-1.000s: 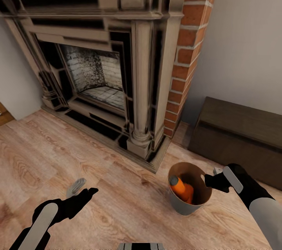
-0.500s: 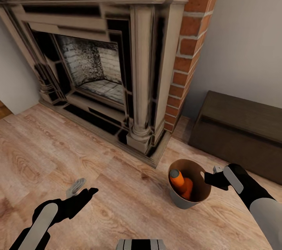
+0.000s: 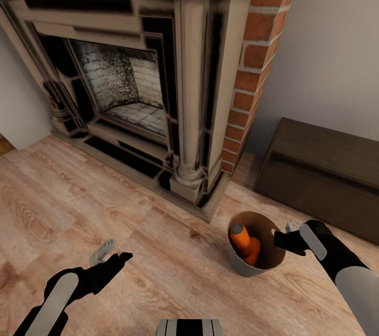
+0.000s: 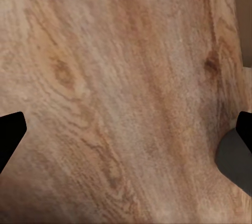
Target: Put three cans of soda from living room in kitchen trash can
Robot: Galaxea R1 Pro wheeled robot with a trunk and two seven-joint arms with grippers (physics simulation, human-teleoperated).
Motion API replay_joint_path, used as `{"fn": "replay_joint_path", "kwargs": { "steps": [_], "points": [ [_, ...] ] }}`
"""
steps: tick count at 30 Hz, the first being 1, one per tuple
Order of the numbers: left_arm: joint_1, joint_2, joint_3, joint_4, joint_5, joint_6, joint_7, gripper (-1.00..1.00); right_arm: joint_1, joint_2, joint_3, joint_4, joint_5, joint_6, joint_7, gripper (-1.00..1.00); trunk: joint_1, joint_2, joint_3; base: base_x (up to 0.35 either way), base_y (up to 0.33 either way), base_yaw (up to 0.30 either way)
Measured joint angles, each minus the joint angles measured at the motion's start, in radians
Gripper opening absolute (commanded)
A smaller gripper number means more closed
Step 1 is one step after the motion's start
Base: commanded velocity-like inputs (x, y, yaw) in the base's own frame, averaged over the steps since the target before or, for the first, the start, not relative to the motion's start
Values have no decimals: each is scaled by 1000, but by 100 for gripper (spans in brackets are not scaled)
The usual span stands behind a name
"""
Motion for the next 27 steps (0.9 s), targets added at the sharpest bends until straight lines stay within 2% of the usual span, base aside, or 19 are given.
{"fn": "replay_joint_path", "kwargs": {
  "steps": [5, 9, 23, 27],
  "points": [
    [0, -4, -2, 0, -3, 0, 0, 100, 8, -3, -4, -68, -6, -18, 0, 100, 0, 0, 0, 0, 0, 0],
    [0, -6, -7, 0, -2, 0, 0, 100, 9, -4, -5, -80, -6, -20, -1, 100, 0, 0, 0, 0, 0, 0],
    [1, -8, -23, 0, -7, -1, 2, 100, 11, -6, -5, -89, -6, -19, -3, 100, -6, 3, 54, 0, 0, 0],
    [2, -8, -23, 5, -9, -2, 4, 100, 24, -8, -5, -121, -5, -16, -3, 100, -8, 4, 70, 0, 0, 0]
  ]
}}
